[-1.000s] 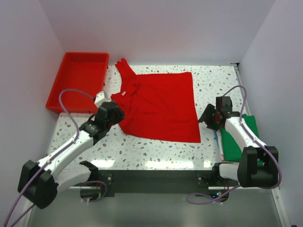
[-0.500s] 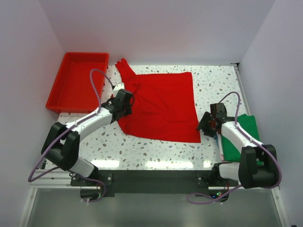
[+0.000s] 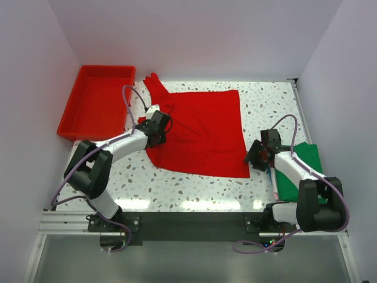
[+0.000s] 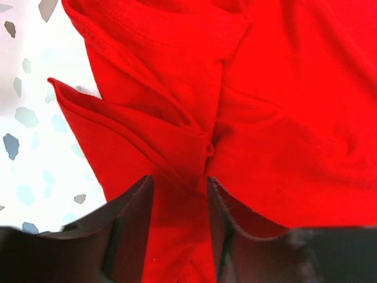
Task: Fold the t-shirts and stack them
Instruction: Flatten the tshirt out
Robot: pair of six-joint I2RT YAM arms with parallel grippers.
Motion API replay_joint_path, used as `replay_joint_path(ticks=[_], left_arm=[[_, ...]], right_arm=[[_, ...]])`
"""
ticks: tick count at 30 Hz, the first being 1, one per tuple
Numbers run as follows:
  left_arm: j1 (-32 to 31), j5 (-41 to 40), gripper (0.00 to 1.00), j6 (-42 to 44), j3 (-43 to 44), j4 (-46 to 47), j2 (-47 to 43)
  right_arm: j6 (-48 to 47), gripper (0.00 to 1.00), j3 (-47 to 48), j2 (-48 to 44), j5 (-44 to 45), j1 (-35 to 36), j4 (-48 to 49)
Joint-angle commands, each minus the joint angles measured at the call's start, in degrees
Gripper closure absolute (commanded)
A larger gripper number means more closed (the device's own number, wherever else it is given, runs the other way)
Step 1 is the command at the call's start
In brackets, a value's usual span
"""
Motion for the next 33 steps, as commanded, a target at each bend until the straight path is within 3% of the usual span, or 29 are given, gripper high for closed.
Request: replay_joint_path(ticks=[1,15,23,29,33], left_arm=[[-0.19,-1.86,0.58,0.24,3.13,1.21,1.04],[0.16,-1.51,1.00,-2.22,-3.54,-0.19,-6.86],[1.91,-1.77,1.00,-8.45,-12.85,-2.83,-23.79],[2.27,-0.64,1.00,-22.68,-25.85,-9.86,-38.49],[2.18,5.68,1.00,-34.88,-38.75,-11.19,-47.89]], right_arm=[[0.03,0.48,-0.51,0.64,1.04,0.21,2.59],[-1.29,0.50,-1.21,-0.76,-1.07,0.21,0.49],[-1.38,0.46,-0.50,-3.83,-3.26,0.21,-5.31],[-1.47,0.40,-3.40,-7.88,-6.69,0.30,-7.86],[-0.94,0.36,-3.67,-9.55,-5.99,0.21,-10.06]])
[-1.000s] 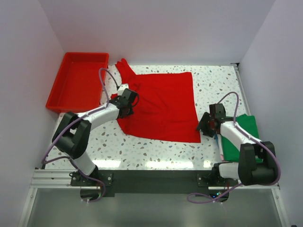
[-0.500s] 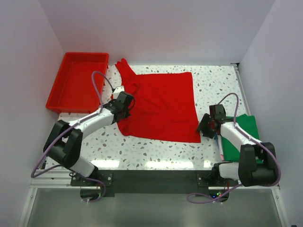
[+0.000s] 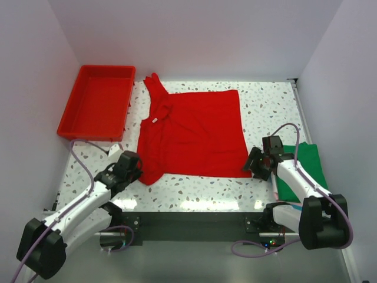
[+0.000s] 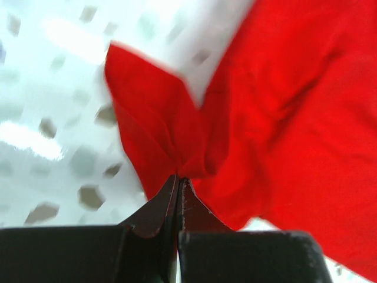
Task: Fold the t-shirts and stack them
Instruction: Flatten the tshirt out
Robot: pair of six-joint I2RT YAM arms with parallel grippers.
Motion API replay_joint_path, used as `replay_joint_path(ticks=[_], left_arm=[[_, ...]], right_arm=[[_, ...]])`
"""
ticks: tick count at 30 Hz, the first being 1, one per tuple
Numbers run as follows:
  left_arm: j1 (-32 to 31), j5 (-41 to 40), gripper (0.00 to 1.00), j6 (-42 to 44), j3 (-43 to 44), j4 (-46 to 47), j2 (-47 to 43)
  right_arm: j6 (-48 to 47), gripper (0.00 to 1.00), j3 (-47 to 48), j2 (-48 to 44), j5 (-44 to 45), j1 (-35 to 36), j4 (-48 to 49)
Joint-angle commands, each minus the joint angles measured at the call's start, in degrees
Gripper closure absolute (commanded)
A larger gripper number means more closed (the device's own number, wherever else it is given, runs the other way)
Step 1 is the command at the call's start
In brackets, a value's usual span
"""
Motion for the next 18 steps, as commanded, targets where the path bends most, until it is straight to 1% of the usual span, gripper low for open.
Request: replay_joint_path(ticks=[1,2,4,5,7,8,9,10,13,16,18], left_arm=[[0.08,6.60,1.00,-13.23,-9.45,-3.04,-8.99],[0.08,7.50,1.00,-13.85,-12.69,-1.55,-10.86],[0.08,8.64,0.91,-14.38,-14.13,-1.36,-14.55],[0.08,8.74,0.79,-13.95,-13.78,-1.88,-15.09],[0.00,7.87,0.65,-11.93,-12.47,-3.11,-15.79],[0.00,7.07,0.55,-10.96,-10.37,-5.03,-15.88],[0.00,6.11,0.52,-10.61,-9.22,-6.18,-15.80],[0.08,3.66,0.50,-10.17,-8.16,-7.24,-15.62],[0.00,-1.52,0.50,-9.28,-3.86,-11.46,-14.14],[0.08,-6.36,0.56,-10.77,-0.34,-16.38,-10.80],[0.00,-8.22,0.56,-11.48,1.95,-18.58,-9.39]], right_arm=[[0.30,0.36,0.41,-1.33,-0.86,0.13,-3.52],[0.31,0.36,0.68,-1.33,-0.51,0.13,-3.71],[0.57,0.36,1.29,-0.81,0.11,0.13,-4.32],[0.48,0.36,1.39,-0.54,0.29,0.13,-4.41],[0.57,0.36,1.39,-0.28,0.55,0.13,-4.32],[0.66,0.37,1.21,-0.19,0.73,0.13,-4.06],[0.92,0.37,1.04,-0.19,0.81,0.13,-3.80],[0.92,0.39,0.69,-0.02,0.82,0.13,-3.27],[1.10,0.41,-0.19,0.60,0.81,0.13,-2.13],[1.10,0.43,-0.98,1.22,1.25,0.13,-1.60],[1.27,0.45,-1.25,1.57,1.34,0.13,-0.90]])
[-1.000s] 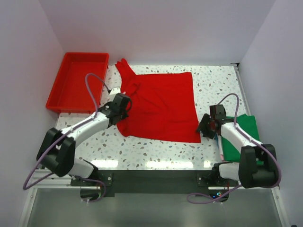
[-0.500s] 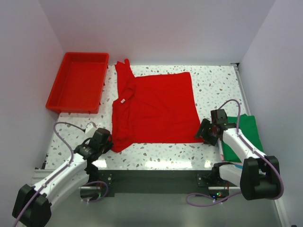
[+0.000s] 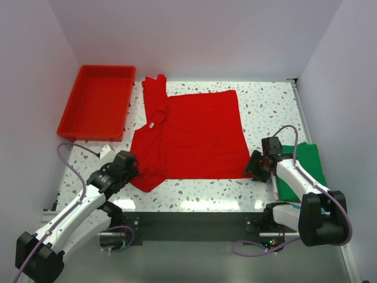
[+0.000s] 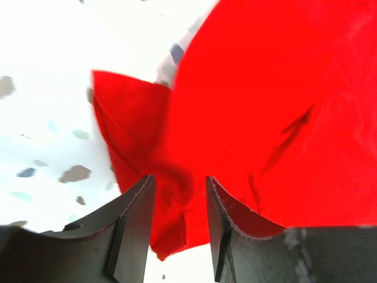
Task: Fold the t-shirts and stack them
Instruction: Flatten the tshirt out
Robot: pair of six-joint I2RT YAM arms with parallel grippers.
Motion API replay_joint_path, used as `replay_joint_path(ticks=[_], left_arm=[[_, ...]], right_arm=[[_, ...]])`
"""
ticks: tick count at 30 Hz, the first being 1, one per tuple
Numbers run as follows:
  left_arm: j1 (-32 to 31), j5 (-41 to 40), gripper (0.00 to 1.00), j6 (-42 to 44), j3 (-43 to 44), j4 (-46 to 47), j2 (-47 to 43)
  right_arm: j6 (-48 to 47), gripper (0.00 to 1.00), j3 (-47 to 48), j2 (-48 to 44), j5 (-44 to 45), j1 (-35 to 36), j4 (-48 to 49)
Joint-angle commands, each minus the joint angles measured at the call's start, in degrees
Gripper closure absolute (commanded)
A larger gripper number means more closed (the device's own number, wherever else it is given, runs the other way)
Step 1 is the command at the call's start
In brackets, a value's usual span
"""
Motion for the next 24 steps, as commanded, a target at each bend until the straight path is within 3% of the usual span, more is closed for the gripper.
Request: replay_joint_path(ticks=[1,5,10,17,21,24], left_arm=[[0.00,-8.53,0.56,-1.38,4.38,-6.17,2.68],[0.08,-9.94,0.56,3.60,6.23,-1.54,3.74],[0.08,-8.72,0.58,3.46,7.72,-2.82,9.54],[0.08,-7.92,0.74,-0.14,6.41,-7.29,3.22],[0.08,-8.80,0.74,-7.35,4.74,-11.88,3.13],[0.08,-8.72,0.66,-11.22,2.98,-10.92,3.04]], right_arm=[[0.68,0.45,-1.01,0.43,0.99,0.10,1.90],[0.68,0.46,-0.83,0.61,0.55,0.10,2.34],[-0.02,0.47,-0.48,0.08,0.73,0.10,1.99],[-0.89,0.49,0.04,-1.85,1.61,0.10,1.20],[-0.90,0.49,0.22,-1.50,0.91,0.10,1.82],[-1.07,0.49,0.22,-0.80,0.20,0.02,2.52]])
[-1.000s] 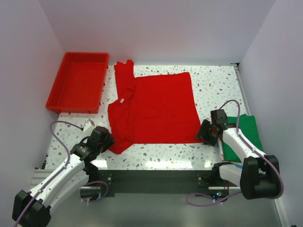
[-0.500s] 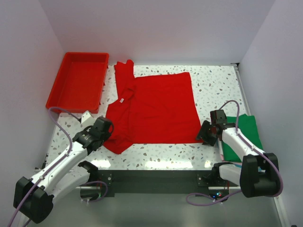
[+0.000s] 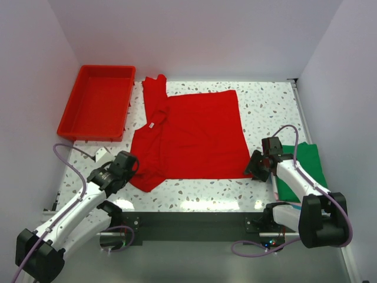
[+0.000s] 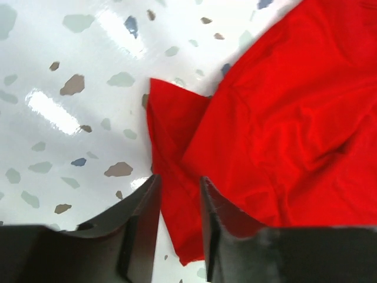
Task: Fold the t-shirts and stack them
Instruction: Flatten the tshirt out
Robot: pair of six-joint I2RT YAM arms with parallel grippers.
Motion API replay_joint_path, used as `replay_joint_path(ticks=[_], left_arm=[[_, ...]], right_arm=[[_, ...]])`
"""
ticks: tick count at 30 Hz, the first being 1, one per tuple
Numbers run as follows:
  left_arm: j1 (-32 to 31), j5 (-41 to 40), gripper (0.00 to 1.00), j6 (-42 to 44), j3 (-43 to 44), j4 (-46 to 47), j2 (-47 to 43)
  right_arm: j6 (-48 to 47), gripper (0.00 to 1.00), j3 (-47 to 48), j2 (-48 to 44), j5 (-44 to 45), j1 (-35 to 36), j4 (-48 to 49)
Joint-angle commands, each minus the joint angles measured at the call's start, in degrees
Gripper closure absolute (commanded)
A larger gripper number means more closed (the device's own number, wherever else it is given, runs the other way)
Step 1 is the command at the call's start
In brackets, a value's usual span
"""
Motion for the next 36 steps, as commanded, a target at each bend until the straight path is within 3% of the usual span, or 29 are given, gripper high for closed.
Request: replay_joint_path(ticks=[1,8,14,21,26,32,36], left_arm=[[0.08,-2.27,0.61,-7.55,-2.11,-0.87,0.18],[1.48,-5.08,0.41,-9.41,-1.94,2.56,5.26],[6.31,-3.59,0.39,-7.83,-3.43,6.61,7.82],[11.16,-1.92,0.46,-5.28,-5.98,11.26,6.33],[11.60,-1.22,0.48,-3.96,-5.37,13.11,11.06],[11.60,0.63,0.62,-3.08,-5.99,15.14,12.22],[11.60,1.68,0.81,-2.82,-6.07,14.35,10.99]], right_arm=[[-0.99,0.49,0.57,0.18,-0.15,0.21,1.91],[-1.69,0.49,0.31,0.98,-0.85,0.13,2.52],[-2.04,0.49,0.57,0.98,-1.38,0.13,2.26],[-2.13,0.49,0.31,1.94,-1.91,0.13,3.05],[-2.31,0.49,0.31,2.03,-2.08,0.04,3.14],[-2.31,0.49,0.13,1.59,-2.52,0.13,3.05],[-2.13,0.49,-0.05,1.50,-2.52,0.13,3.23]])
